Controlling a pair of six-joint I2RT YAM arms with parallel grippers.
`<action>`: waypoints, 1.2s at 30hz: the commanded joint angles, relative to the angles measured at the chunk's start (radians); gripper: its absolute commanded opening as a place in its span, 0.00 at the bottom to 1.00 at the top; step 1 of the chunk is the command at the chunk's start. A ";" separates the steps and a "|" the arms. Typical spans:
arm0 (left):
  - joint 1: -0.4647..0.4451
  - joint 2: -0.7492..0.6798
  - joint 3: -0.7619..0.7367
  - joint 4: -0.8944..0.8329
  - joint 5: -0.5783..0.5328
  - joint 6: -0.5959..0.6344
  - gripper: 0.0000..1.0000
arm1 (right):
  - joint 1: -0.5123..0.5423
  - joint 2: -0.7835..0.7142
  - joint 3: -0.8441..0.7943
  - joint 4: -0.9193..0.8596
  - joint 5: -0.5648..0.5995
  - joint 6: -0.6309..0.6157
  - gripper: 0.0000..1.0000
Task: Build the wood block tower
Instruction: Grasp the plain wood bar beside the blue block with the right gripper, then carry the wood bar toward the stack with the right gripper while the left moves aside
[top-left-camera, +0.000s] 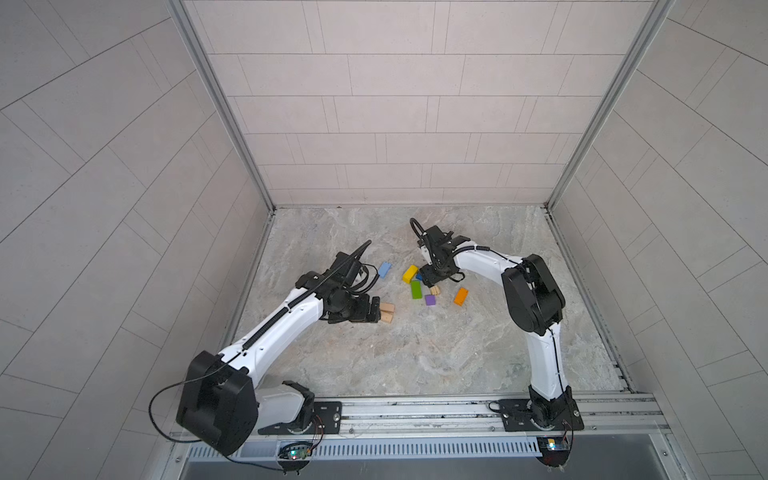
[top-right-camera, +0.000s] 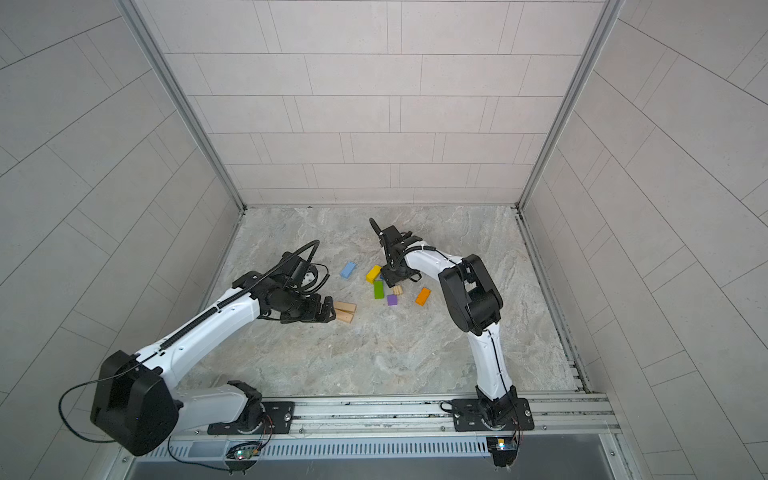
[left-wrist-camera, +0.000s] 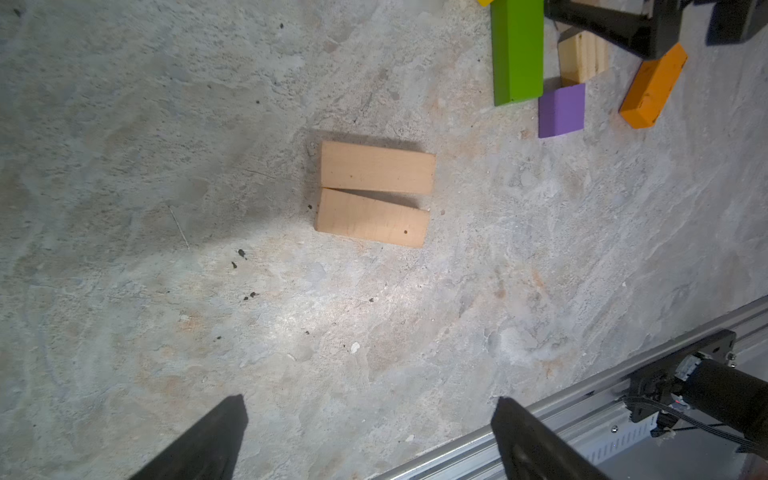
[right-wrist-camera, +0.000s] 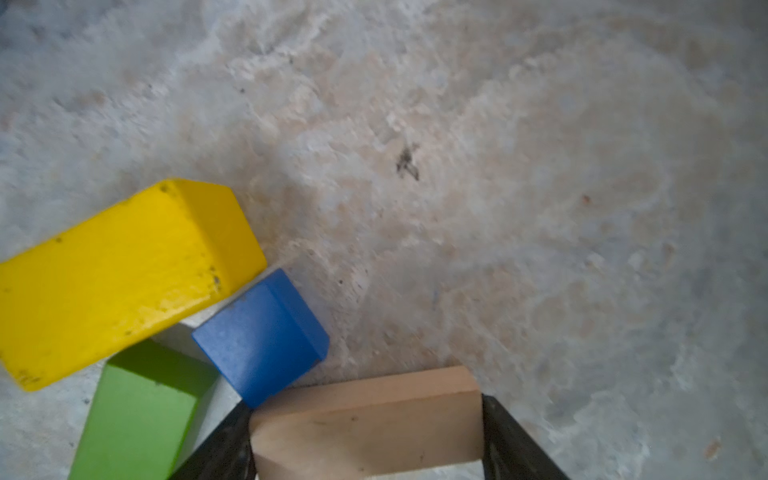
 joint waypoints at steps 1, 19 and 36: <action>0.033 0.005 -0.011 0.008 0.033 0.015 0.99 | 0.003 -0.114 -0.004 -0.100 0.025 0.123 0.57; 0.201 -0.044 -0.011 0.015 0.044 0.011 0.99 | 0.382 -0.477 -0.331 -0.042 0.144 0.603 0.55; 0.270 -0.068 -0.019 0.027 0.073 0.017 0.98 | 0.573 -0.372 -0.435 0.322 0.105 0.951 0.55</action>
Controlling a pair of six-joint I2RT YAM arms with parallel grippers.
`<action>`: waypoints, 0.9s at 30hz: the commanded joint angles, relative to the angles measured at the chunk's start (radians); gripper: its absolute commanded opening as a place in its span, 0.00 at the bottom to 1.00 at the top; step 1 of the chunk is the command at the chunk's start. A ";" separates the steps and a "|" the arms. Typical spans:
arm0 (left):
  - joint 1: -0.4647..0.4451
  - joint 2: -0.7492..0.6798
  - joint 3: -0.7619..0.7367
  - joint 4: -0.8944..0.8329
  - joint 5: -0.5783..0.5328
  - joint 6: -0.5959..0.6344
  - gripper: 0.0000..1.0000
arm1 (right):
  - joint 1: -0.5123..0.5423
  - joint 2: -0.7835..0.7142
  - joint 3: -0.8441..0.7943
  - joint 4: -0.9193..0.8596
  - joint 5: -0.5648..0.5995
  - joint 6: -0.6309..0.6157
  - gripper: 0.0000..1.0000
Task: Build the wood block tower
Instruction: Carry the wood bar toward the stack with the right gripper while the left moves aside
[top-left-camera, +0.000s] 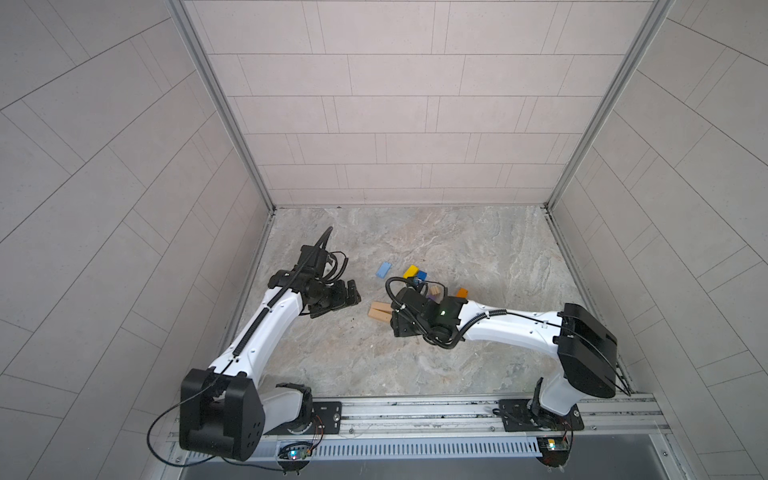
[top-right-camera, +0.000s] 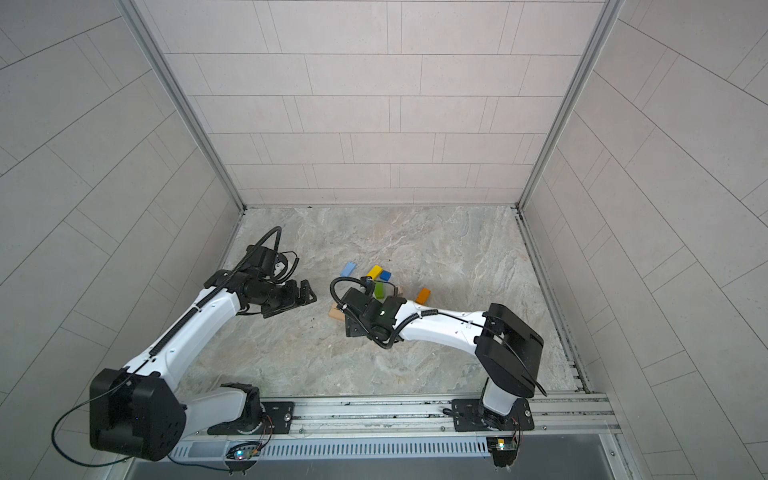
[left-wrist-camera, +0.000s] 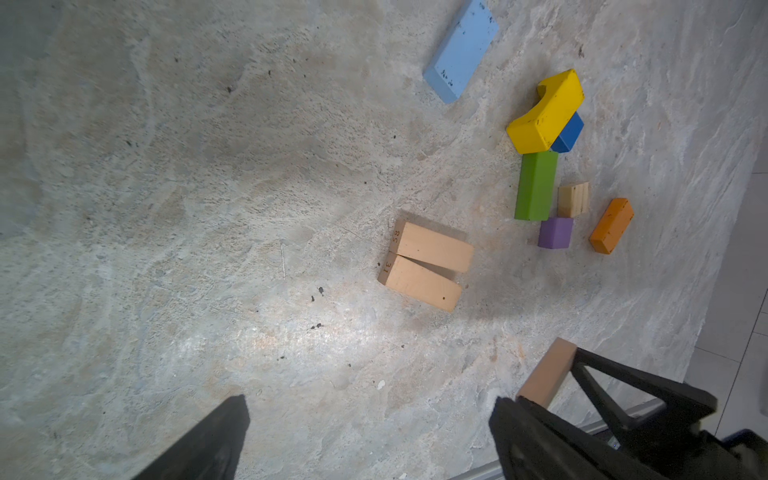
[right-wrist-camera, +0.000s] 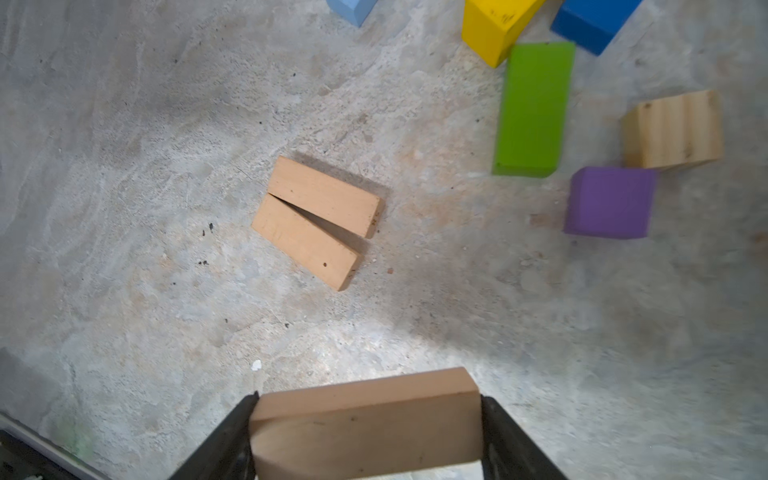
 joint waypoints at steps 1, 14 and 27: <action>0.005 -0.025 -0.012 0.007 0.004 0.017 0.98 | 0.029 0.054 0.003 0.097 -0.010 0.114 0.55; 0.009 -0.024 -0.016 0.010 0.017 0.020 0.98 | 0.092 0.190 0.026 0.186 -0.014 0.249 0.59; 0.009 0.004 -0.014 0.006 0.012 0.021 0.98 | 0.091 0.198 0.061 0.161 0.002 0.241 0.79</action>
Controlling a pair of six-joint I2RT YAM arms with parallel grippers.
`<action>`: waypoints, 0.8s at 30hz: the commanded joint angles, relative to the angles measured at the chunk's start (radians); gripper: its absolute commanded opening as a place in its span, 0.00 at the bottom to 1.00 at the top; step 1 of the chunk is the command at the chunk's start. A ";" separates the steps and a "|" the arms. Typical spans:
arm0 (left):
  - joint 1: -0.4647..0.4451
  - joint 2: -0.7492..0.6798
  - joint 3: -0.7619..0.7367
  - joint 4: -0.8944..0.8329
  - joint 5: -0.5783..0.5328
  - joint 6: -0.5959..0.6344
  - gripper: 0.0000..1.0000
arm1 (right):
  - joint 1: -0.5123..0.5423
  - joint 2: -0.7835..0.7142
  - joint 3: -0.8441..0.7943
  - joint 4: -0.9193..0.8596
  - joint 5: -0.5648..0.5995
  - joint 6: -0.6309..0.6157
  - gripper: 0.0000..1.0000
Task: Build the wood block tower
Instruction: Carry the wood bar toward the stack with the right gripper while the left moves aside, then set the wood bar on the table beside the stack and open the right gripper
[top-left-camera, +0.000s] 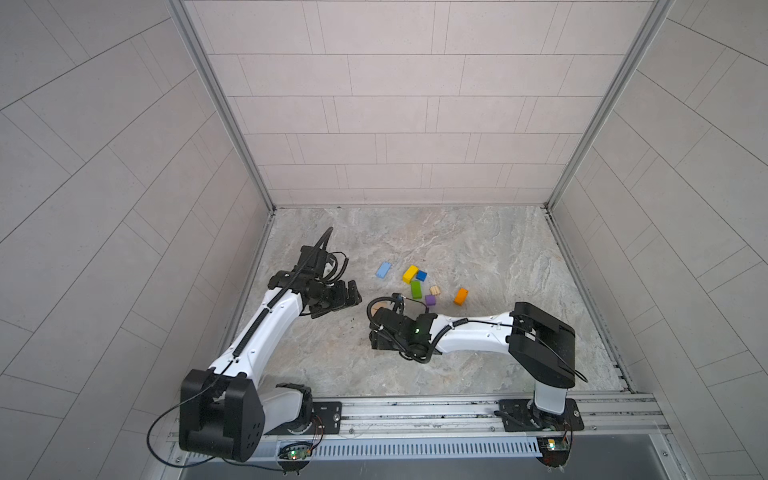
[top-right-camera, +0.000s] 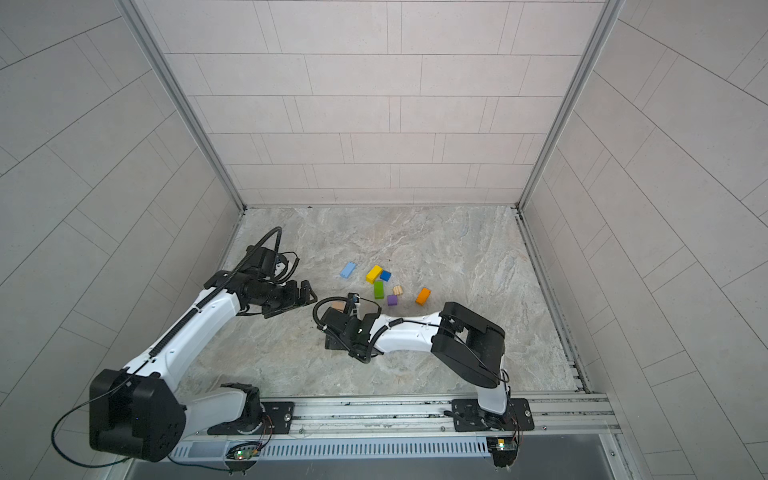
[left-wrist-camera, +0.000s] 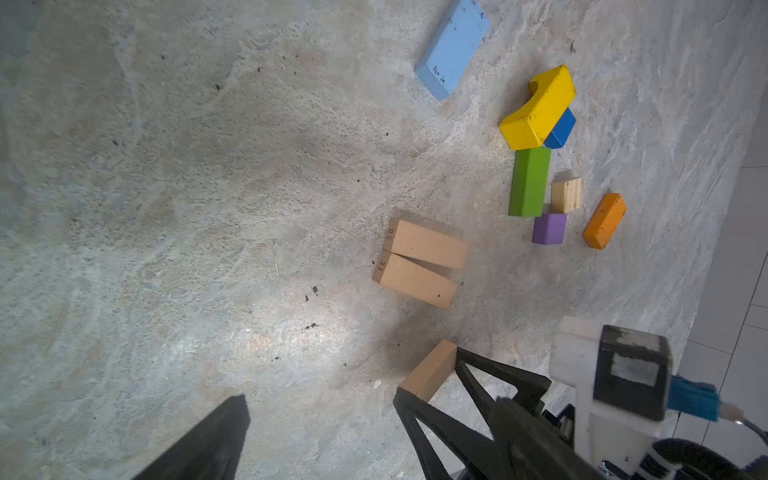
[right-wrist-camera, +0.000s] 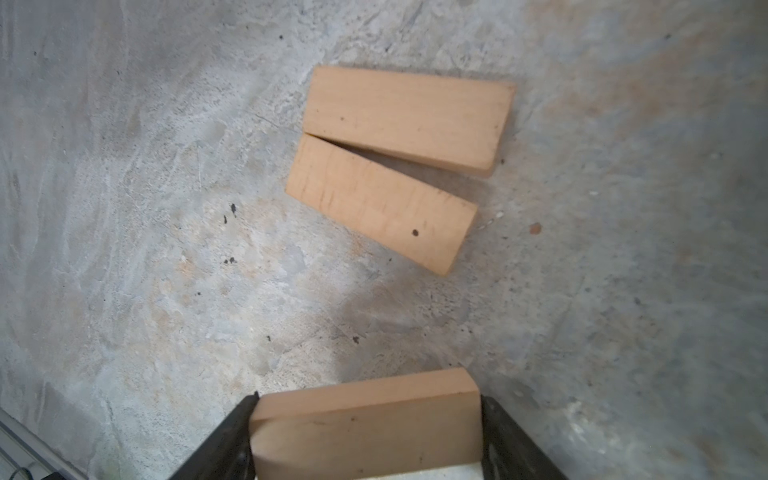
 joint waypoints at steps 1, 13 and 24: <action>0.007 0.008 -0.008 -0.003 -0.006 0.014 0.98 | 0.004 0.001 0.024 -0.021 0.014 0.015 0.82; 0.006 0.018 0.003 -0.040 -0.014 0.009 0.98 | -0.017 -0.082 -0.015 -0.016 0.020 -0.032 0.90; -0.084 -0.104 -0.152 0.021 -0.009 -0.262 0.98 | -0.093 -0.403 -0.177 -0.036 0.125 -0.238 0.91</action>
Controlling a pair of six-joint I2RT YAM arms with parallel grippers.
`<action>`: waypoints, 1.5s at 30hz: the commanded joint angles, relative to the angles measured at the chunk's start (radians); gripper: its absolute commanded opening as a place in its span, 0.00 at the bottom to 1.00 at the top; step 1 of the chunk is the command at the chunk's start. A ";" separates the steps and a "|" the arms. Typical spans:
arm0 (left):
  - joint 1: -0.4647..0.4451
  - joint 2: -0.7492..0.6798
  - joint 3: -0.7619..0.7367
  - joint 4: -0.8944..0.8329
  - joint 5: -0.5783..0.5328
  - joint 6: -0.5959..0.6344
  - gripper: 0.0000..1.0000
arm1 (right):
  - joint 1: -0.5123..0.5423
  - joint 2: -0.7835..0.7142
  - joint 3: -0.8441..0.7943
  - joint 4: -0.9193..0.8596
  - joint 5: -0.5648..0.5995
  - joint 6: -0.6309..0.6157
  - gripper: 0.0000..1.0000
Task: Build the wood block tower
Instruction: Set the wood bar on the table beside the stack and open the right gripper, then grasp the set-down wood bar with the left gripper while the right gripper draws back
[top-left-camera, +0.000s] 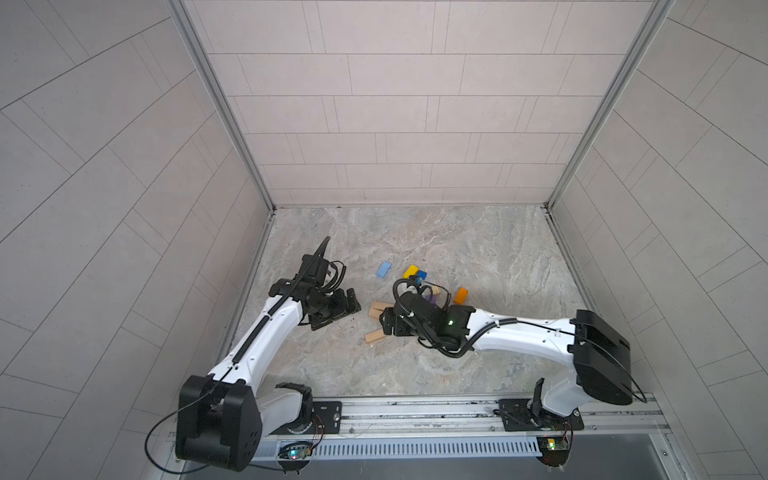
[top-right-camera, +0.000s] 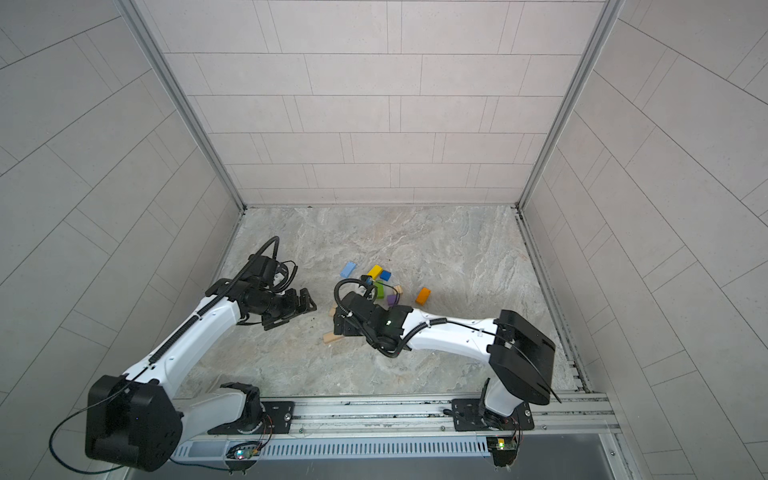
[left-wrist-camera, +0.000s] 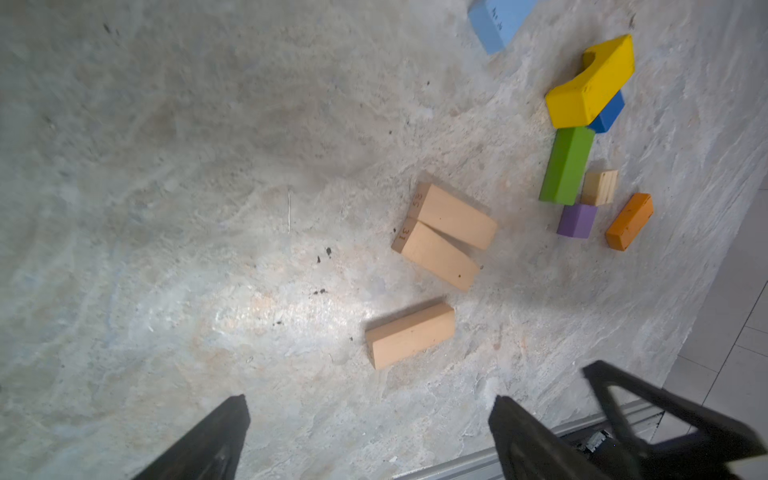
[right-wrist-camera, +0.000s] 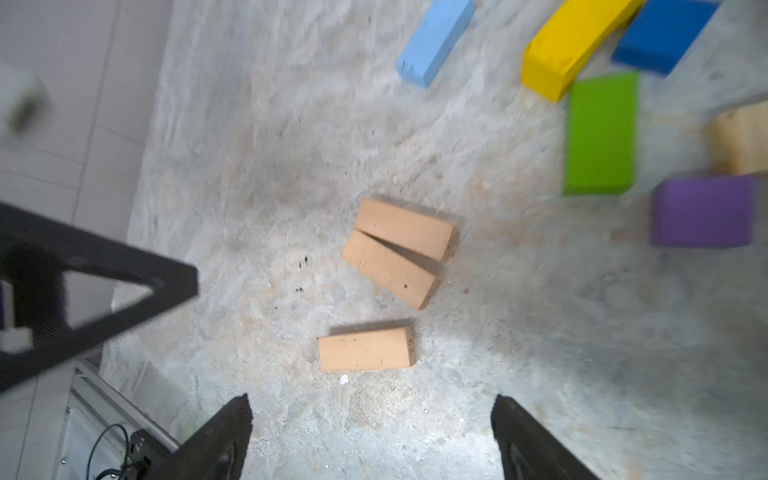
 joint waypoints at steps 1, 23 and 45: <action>-0.058 -0.043 -0.051 0.030 -0.029 -0.160 0.98 | -0.025 -0.084 -0.050 -0.042 0.089 -0.100 0.92; -0.515 0.190 -0.025 0.119 -0.376 -0.555 0.93 | -0.210 -0.388 -0.241 -0.067 0.021 -0.235 0.93; -0.537 0.362 0.037 0.213 -0.374 -0.551 0.88 | -0.277 -0.464 -0.276 -0.129 -0.282 -0.446 0.94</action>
